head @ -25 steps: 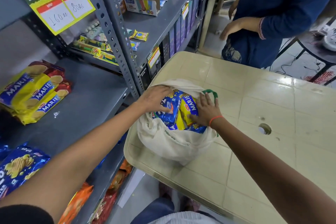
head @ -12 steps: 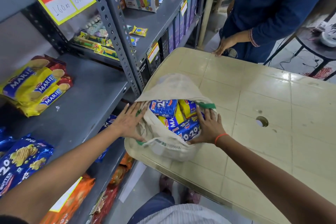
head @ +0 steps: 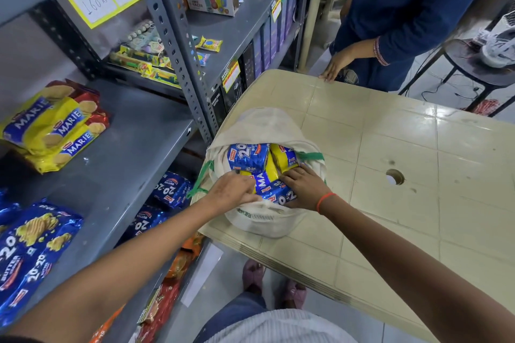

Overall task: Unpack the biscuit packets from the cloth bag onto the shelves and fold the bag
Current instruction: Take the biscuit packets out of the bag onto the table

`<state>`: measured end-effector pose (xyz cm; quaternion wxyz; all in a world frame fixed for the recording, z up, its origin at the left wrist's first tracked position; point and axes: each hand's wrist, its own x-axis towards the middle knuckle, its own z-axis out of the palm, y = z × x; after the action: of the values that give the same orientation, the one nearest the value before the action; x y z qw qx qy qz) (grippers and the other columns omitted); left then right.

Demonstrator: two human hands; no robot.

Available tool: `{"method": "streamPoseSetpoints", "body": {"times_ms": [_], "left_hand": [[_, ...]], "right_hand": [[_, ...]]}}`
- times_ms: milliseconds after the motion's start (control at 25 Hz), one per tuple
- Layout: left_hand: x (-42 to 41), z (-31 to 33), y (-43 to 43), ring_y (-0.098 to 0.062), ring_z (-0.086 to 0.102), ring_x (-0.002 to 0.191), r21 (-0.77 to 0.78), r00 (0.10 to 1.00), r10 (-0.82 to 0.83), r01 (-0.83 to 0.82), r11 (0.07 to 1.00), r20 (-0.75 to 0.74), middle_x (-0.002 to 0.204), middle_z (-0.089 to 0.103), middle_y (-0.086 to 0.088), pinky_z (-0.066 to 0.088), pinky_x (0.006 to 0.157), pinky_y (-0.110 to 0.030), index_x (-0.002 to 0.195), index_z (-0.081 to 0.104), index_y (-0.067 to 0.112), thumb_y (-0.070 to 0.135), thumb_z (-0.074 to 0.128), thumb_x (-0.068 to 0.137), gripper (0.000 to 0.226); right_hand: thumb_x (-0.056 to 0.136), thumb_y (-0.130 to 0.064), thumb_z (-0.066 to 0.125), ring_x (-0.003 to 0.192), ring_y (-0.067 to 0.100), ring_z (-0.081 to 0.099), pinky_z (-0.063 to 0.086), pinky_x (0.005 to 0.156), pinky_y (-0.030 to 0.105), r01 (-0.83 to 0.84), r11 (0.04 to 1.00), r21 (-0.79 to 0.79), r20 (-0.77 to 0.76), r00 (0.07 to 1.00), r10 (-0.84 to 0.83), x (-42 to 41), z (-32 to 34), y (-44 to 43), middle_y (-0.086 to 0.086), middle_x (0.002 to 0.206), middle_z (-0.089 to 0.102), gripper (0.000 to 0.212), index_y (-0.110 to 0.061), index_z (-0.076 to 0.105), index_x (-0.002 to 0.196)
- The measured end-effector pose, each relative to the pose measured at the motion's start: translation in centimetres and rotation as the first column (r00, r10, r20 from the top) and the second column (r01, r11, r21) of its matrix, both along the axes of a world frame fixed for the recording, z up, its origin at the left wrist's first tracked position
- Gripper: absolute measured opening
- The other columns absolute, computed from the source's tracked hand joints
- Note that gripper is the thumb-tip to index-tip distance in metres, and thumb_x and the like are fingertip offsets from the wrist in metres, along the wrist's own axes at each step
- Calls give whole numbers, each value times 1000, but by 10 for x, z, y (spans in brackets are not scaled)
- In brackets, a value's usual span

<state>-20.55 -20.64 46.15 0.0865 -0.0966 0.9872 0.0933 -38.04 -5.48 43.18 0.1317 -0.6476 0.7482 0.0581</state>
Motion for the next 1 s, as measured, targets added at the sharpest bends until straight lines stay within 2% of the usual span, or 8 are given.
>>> {"method": "streamPoseSetpoints", "body": {"times_ms": [160, 280, 360, 480, 560, 720, 880, 1000], "left_hand": [[25, -14, -1, -10, 48, 56, -57, 979, -204, 205, 977, 14, 62, 54, 6, 46, 55, -27, 60, 54, 21, 53, 58, 80, 38], [37, -27, 7, -18, 61, 61, -132, 952, -299, 306, 943, 72, 68, 65, 0, 50, 59, -30, 66, 68, 16, 61, 35, 82, 58], [42, -20, 15, -23, 61, 61, -95, 983, -147, 158, 983, 108, 65, 64, -5, 48, 61, -32, 69, 67, 10, 63, 28, 84, 67], [39, -6, 17, -18, 53, 53, 64, 982, 188, -185, 981, -34, 50, 46, 6, 41, 53, -27, 58, 55, 14, 64, 28, 80, 62], [29, 6, 16, -17, 55, 54, 181, 921, 342, -311, 933, -185, 54, 50, 6, 46, 54, -31, 59, 52, 18, 68, 32, 77, 57], [-11, 27, 12, -17, 62, 77, 507, 735, 618, -433, 745, -280, 93, 64, 1, 50, 68, -33, 95, 58, 19, 64, 50, 78, 49], [-61, 39, 33, -17, 65, 99, 748, 780, 602, -295, 595, -171, 113, 68, -2, 53, 83, -34, 118, 56, 17, 43, 58, 88, 40], [-98, 45, 59, -18, 63, 97, 864, 798, 590, -203, 461, -127, 113, 66, -6, 53, 85, -35, 124, 52, 11, 25, 60, 90, 38]], "right_hand": [[73, -49, 68, 140, 27, 29, 3, 118, 49, -53, 992, 115, -87, 994, 63, 1, 7, -4, 7, 150, 35, 91, -19, 23, 147], [70, -52, 68, 132, 30, 36, 10, 117, 52, -74, 993, 91, -79, 994, 81, 11, 4, -11, 9, 140, 44, 85, -20, 34, 141], [66, -51, 72, 121, 30, 42, 25, 110, 46, -76, 996, 45, -23, 997, 77, 10, 4, -11, 8, 128, 52, 76, -20, 46, 130], [64, -39, 80, 107, 30, 50, 41, 89, 36, 93, 991, -98, 280, 958, -62, 0, 16, -4, 10, 115, 59, 62, -14, 57, 116], [63, -28, 84, 95, 26, 56, 40, 80, 30, 360, 915, -183, 559, 804, -204, -6, 28, -1, 11, 103, 63, 54, -10, 61, 108], [70, -16, 81, 84, 20, 65, 55, 78, 35, 786, 618, 14, 962, 157, -222, -9, 50, 3, 9, 97, 68, 40, -8, 59, 103], [77, -19, 72, 82, 22, 71, 59, 77, 38, 857, 443, 262, 954, -300, 17, -11, 60, 16, 15, 102, 71, 41, 1, 61, 111], [84, -22, 67, 79, 21, 72, 60, 79, 39, 885, 303, 353, 914, -396, 91, -28, 58, 37, 13, 94, 74, 27, 1, 66, 99]]}}
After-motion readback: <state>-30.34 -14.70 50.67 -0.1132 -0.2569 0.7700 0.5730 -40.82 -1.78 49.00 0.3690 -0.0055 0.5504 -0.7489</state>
